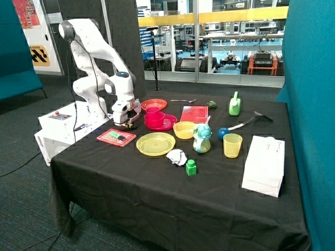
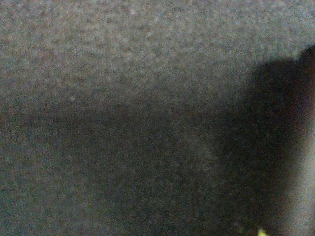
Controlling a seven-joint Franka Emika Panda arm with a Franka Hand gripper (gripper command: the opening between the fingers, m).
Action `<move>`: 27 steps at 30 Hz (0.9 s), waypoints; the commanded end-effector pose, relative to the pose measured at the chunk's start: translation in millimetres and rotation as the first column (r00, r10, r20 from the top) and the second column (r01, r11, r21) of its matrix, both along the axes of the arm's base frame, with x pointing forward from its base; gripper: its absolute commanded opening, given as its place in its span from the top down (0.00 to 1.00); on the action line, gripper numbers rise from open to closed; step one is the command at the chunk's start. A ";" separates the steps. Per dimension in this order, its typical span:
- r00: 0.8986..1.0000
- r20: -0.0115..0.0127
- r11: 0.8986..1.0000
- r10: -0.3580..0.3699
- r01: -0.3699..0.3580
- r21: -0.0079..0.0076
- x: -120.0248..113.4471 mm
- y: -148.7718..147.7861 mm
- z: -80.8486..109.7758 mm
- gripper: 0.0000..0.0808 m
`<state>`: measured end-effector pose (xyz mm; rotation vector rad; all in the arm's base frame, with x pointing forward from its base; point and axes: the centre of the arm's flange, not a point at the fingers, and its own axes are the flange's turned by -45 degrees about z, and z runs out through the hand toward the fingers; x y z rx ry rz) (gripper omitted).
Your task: Put a highlighter on each book
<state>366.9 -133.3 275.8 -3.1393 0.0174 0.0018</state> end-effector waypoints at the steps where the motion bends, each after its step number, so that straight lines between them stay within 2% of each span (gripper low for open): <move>1: 1.000 0.001 1.000 0.003 -0.003 -0.002 -4.0 2.8 -2.8 0.79; 9: 1.000 0.001 1.000 -0.001 0.001 -0.002 -5.5 -0.1 -4.8 0.79; 16: 1.000 0.001 1.000 0.005 -0.005 -0.002 -3.4 -4.5 0.2 0.74; 27: 0.999 0.001 0.999 0.033 -0.033 -0.002 -1.8 3.3 0.9 0.72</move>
